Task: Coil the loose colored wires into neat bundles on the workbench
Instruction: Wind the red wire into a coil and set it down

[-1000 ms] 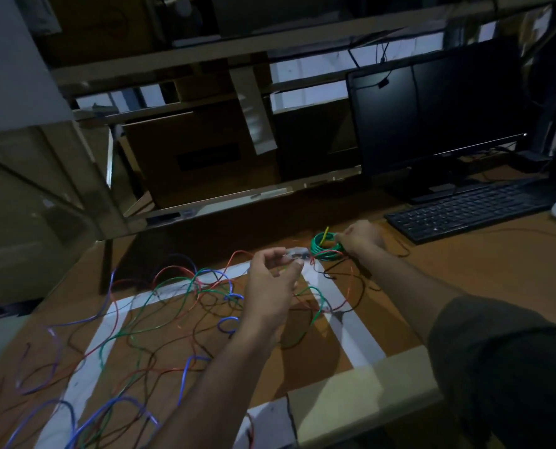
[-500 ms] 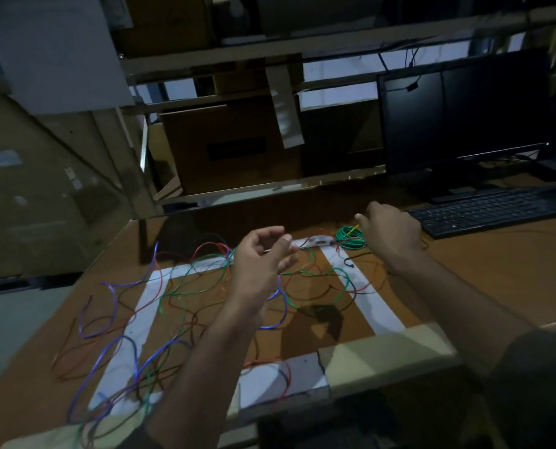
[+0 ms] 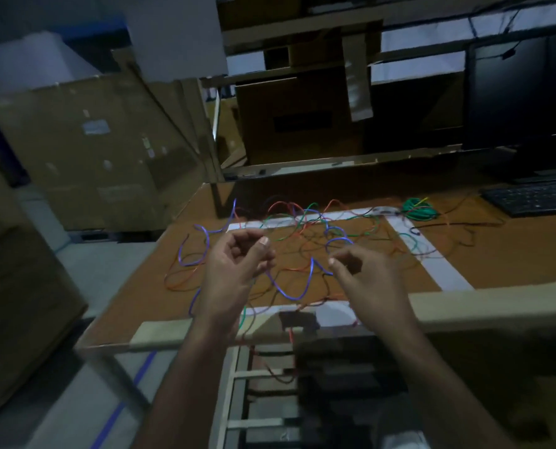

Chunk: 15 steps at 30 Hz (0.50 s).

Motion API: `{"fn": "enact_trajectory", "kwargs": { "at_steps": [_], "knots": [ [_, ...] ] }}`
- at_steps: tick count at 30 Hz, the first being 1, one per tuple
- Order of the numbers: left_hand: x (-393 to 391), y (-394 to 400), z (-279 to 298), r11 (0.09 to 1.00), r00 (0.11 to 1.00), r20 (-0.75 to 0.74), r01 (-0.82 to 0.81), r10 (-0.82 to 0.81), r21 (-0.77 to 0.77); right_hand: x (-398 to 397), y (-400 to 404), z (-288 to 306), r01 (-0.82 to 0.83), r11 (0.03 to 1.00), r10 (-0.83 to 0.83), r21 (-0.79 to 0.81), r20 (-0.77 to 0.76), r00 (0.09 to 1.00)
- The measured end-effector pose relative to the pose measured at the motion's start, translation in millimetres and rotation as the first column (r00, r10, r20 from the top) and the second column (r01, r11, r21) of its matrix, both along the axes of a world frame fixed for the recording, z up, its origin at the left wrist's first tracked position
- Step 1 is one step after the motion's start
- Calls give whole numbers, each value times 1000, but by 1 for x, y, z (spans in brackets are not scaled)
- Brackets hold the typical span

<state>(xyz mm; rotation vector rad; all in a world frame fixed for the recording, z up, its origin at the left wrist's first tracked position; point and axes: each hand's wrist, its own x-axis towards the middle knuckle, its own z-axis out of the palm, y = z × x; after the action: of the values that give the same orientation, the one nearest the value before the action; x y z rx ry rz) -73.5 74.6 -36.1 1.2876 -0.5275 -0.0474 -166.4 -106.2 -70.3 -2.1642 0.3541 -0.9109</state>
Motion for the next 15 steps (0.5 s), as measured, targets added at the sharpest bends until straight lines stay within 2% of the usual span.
{"fn": "enact_trajectory", "kwargs": {
  "at_steps": [2, 4, 7, 10, 12, 15],
  "knots": [
    [-11, 16, -9, 1000, 1000, -6, 12, -12, 10, -13, 18, -7, -122, 992, 122, 11, -18, 992],
    [-20, 27, -18, 1000, 1000, -14, 22, -22, 16, -24, 29, -17, -178, 978, 171, -112, -71, 983],
    [-30, 37, -30, 999, 999, -40, 32, -31, 26, -33, 24, -30, -70, 943, 19, -326, -158, 987],
    [-37, 46, -40, 999, 997, -60, 41, -39, 34, -41, 14, -39, -120, 941, 14, -317, -316, 949],
    [-39, 54, -44, 999, 996, -81, 32, -30, 26, -44, 13, -46, -151, 939, 54, -309, -301, 952],
    [-38, 66, -51, 999, 995, -100, -6, 10, 40, -44, 15, -49, -88, 944, 23, -319, -202, 979]
  ]
}}
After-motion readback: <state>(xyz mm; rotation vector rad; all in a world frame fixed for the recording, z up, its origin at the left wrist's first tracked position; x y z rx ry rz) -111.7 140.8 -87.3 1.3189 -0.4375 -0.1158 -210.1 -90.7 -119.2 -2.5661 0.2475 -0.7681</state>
